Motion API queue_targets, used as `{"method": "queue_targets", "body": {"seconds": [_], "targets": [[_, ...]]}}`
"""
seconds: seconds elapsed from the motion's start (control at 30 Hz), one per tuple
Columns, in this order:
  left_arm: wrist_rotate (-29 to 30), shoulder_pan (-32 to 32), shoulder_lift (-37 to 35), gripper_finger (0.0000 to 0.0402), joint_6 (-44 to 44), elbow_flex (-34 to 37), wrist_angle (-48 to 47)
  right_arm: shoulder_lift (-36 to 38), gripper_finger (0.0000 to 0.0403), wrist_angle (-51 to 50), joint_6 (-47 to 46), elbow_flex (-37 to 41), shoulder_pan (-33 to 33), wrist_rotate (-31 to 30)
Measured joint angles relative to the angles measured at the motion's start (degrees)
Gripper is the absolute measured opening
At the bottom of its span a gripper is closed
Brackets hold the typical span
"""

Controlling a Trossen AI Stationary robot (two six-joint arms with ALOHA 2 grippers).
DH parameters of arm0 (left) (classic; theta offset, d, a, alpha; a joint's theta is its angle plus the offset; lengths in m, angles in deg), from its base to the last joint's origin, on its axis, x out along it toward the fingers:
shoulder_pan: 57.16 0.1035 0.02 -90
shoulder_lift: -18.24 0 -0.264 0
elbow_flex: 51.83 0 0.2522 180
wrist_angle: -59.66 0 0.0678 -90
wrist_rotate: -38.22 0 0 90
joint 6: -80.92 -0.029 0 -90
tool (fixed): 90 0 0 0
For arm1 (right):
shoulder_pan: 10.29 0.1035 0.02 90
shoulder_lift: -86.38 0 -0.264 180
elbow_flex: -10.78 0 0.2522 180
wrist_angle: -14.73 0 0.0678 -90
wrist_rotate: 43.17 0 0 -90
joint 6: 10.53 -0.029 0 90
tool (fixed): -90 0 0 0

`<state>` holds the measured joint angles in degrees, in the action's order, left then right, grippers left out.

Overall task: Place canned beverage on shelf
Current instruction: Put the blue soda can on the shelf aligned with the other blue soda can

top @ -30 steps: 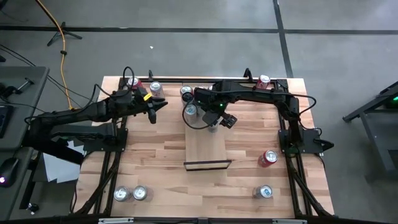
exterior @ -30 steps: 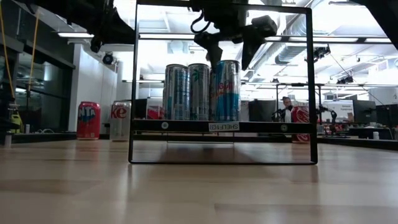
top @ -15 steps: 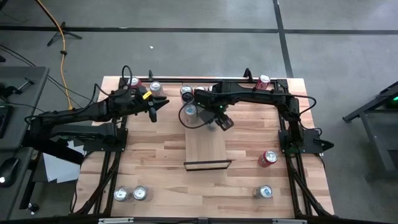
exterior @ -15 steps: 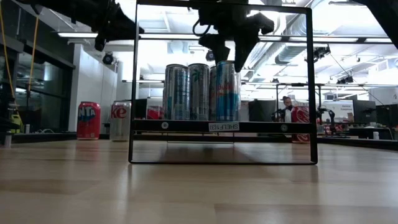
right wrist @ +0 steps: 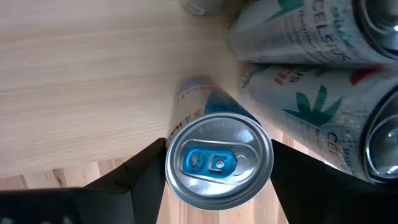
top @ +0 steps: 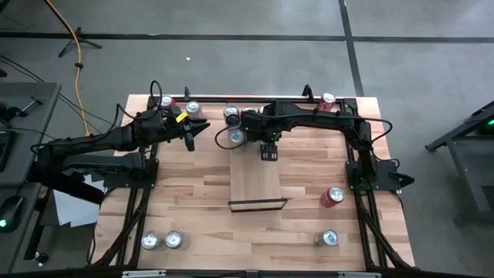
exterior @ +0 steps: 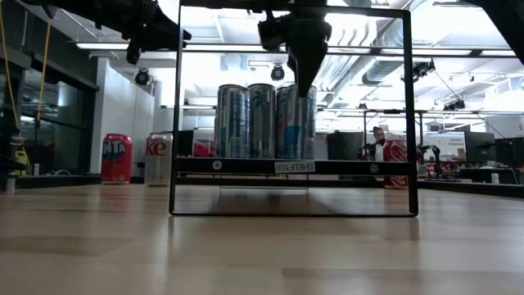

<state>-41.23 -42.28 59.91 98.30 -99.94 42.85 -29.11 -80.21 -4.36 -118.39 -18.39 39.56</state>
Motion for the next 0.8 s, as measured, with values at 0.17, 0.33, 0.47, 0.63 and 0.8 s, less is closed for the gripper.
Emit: {"method": "queue_targets", "body": {"seconds": [0.17,0.33,0.47,0.63,0.8], "targets": [[0.02,0.00,0.00,0.0053,0.00,0.00,-0.03,0.00,0.0249,0.11,0.09,0.00,0.02,0.18],[0.04,0.00,0.00,0.0053,0.00,0.00,-0.04,0.00,0.0262,0.32,0.20,0.00,0.02,0.13],[0.07,0.00,0.00,0.0053,0.00,0.00,-0.04,0.00,0.0264,0.44,0.49,0.00,0.02,0.13],[0.07,0.00,0.00,0.0053,0.00,0.00,-0.07,0.00,0.0265,0.77,1.60,0.00,0.02,0.78],[0.09,0.00,0.00,0.0053,0.00,0.00,-0.07,0.02,0.0269,1.86,0.19,0.00,0.00,1.43]]}}
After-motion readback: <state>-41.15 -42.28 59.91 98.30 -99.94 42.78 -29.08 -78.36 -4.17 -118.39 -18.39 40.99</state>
